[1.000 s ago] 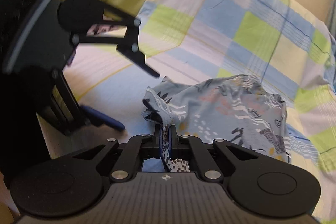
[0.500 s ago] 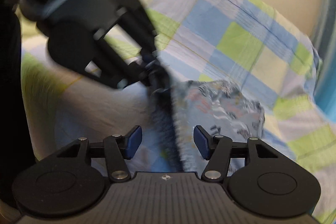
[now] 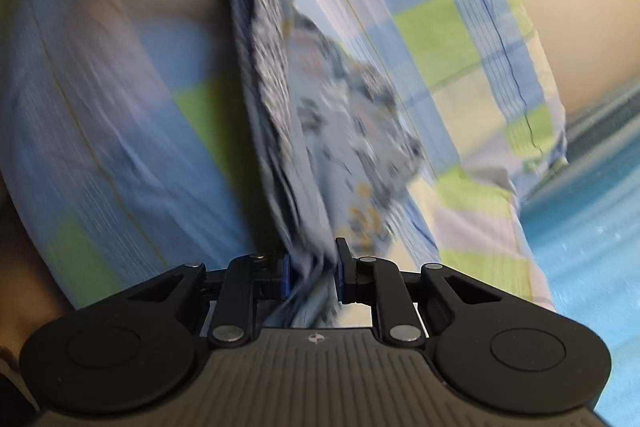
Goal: Fold clothes
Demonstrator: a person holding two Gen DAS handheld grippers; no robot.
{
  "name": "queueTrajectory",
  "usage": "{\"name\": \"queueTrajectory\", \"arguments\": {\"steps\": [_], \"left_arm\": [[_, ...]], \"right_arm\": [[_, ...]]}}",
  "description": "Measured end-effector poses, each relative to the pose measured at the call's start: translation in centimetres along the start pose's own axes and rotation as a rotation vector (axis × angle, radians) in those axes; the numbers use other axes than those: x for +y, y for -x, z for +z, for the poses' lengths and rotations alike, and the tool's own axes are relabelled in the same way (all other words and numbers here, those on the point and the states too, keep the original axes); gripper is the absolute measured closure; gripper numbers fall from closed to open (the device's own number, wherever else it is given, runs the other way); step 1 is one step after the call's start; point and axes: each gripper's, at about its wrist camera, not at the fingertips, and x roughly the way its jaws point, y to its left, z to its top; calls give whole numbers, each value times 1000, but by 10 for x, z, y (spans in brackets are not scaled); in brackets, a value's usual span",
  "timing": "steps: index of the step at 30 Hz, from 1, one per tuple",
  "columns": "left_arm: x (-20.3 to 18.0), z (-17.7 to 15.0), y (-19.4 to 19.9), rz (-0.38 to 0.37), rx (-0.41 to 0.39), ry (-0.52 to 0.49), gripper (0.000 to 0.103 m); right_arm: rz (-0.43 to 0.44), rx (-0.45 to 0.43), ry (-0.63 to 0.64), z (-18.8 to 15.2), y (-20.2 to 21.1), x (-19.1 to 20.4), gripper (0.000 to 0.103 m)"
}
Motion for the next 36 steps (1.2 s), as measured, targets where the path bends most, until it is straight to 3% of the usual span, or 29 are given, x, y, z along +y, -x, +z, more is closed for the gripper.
{"name": "queueTrajectory", "arguments": {"steps": [2, 4, 8, 12, 17, 22, 25, 28, 32, 36], "left_arm": [[1, 0, -2, 7, 7, 0, 97], [1, 0, -3, 12, 17, -1, 98], [5, -2, 4, 1, 31, 13, 100], [7, 0, 39, -4, 36, -19, 100], [9, 8, 107, -73, 28, -32, 100], [39, 21, 110, -95, 13, 66, 100], [82, 28, 73, -124, 23, 164, 100], [131, 24, 18, -178, 62, 288, 100], [185, 0, -66, -270, 134, 469, 100], [210, -39, -142, -338, 206, 656, 100]], "right_arm": [[-9, 28, 19, -4, -9, -1, 86], [15, 42, 5, -5, -13, -3, 92], [53, 28, -59, 0, 2, -14, 94], [84, -11, -86, 5, 55, -20, 98], [145, -76, -159, 20, 134, -27, 99], [173, -113, -172, 36, 161, -52, 99], [237, -115, -214, 45, 136, -100, 99], [334, -92, -233, 47, 84, -147, 99], [491, -16, -438, 38, -18, -202, 98], [620, 58, -660, 17, -111, -220, 91]]}}
